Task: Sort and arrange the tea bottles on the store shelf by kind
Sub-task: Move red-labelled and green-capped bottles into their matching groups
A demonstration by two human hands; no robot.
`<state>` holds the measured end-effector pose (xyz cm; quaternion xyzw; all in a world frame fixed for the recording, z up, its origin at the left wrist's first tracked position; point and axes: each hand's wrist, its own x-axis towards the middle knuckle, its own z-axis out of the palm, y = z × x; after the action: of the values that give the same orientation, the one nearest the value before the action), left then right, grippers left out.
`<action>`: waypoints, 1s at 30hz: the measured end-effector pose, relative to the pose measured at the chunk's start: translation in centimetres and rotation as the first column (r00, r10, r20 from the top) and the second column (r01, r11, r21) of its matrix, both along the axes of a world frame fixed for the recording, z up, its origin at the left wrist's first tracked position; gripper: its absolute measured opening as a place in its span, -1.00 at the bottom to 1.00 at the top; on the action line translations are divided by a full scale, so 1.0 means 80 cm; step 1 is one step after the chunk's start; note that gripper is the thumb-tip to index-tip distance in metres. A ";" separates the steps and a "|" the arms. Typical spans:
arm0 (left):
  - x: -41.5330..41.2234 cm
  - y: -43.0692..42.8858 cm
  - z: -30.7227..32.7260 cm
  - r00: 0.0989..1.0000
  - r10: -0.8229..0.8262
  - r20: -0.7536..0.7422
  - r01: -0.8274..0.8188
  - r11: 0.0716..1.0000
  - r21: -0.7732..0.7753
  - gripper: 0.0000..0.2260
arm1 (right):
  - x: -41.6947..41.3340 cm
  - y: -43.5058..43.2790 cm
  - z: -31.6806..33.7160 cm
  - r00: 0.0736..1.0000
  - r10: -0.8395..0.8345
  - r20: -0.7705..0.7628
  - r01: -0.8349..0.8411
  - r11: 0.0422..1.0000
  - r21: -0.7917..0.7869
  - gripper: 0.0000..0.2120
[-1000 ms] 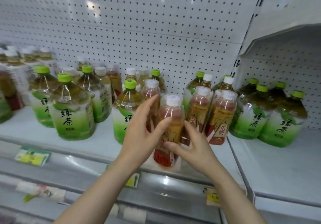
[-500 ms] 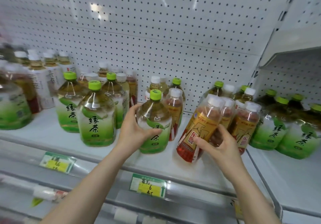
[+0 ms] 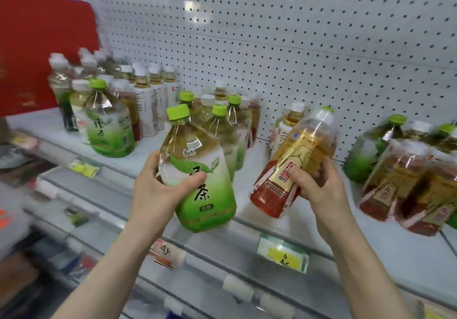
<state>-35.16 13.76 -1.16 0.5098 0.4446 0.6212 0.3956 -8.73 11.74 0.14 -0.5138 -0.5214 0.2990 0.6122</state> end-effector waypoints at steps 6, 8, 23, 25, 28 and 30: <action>-0.077 0.019 -0.015 0.999 -0.030 -0.041 0.029 0.999 -0.041 -0.26 | -0.072 0.042 -0.014 0.880 -0.208 0.428 0.236 0.972 -0.013 -0.19; -0.091 0.024 -0.018 0.996 -0.050 -0.074 0.047 0.998 -0.035 -0.25 | -0.080 0.062 -0.025 0.841 -0.228 0.490 0.281 0.959 -0.037 -0.15; -0.036 0.031 -0.020 0.919 -0.297 -0.261 0.306 0.952 -0.008 -0.09 | -0.098 0.020 0.020 0.857 -0.301 0.418 0.272 0.954 0.129 -0.43; -0.007 0.026 -0.017 0.900 -0.327 -0.289 0.341 0.940 -0.002 -0.06 | -0.104 -0.006 0.042 0.925 -0.086 0.370 0.082 0.996 0.027 -0.39; 0.044 0.014 -0.008 0.864 -0.378 -0.334 0.416 0.908 0.047 -0.15 | -0.091 -0.021 0.042 0.887 -0.033 0.460 0.078 0.994 -0.079 -0.33; 0.079 0.008 0.000 0.849 -0.408 -0.335 0.451 0.891 0.057 -0.19 | -0.068 -0.031 0.041 0.908 -0.101 0.407 0.131 0.990 -0.046 -0.41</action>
<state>-28.81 14.38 -1.19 0.7137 0.3339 0.4559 0.4138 -14.14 9.26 3.46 -0.6164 -0.5937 0.1684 0.4891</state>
